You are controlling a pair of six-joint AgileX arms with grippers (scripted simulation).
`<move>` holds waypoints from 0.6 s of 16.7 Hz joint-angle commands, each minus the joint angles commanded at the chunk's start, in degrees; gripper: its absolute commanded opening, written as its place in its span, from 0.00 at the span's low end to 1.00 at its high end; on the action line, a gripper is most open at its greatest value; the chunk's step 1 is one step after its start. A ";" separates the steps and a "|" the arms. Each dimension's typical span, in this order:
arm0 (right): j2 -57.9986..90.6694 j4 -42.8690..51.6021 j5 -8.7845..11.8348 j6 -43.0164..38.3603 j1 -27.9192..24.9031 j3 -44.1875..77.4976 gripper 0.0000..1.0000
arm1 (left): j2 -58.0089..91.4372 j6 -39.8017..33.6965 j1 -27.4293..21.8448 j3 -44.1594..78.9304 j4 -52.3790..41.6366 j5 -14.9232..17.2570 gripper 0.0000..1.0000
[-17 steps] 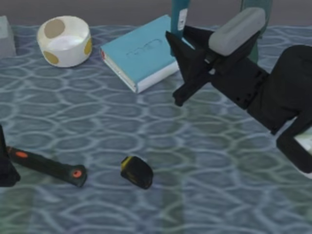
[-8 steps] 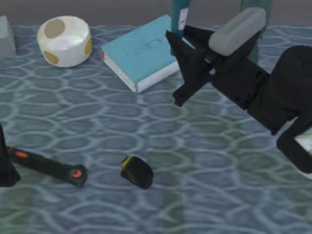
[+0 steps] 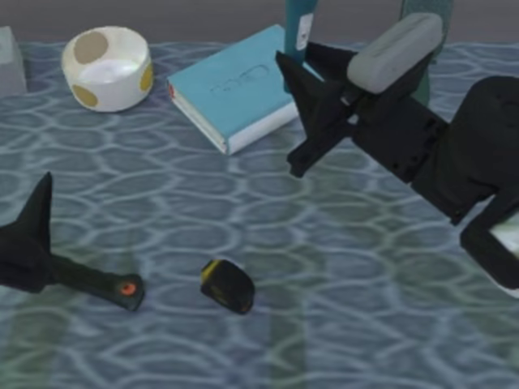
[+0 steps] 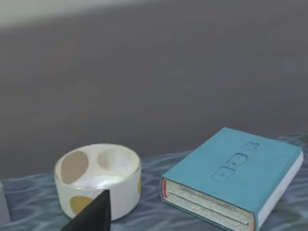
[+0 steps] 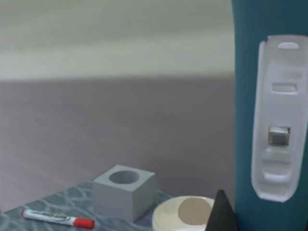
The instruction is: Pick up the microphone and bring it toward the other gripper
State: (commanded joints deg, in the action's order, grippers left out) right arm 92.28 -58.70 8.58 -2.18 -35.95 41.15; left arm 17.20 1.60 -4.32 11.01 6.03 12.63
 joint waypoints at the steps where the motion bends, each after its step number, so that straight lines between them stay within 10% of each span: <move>1: 0.00 0.00 0.00 0.00 0.00 0.00 0.00 | 4.52 0.36 -0.93 2.69 1.55 2.83 1.00; 10: 0.00 0.00 0.00 0.00 0.00 0.00 0.00 | 45.36 4.12 -9.36 27.29 16.18 27.99 1.00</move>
State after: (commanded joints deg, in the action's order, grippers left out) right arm 92.28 -58.70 8.58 -2.18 -35.95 41.15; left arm 62.56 5.72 -13.68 38.31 22.21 40.63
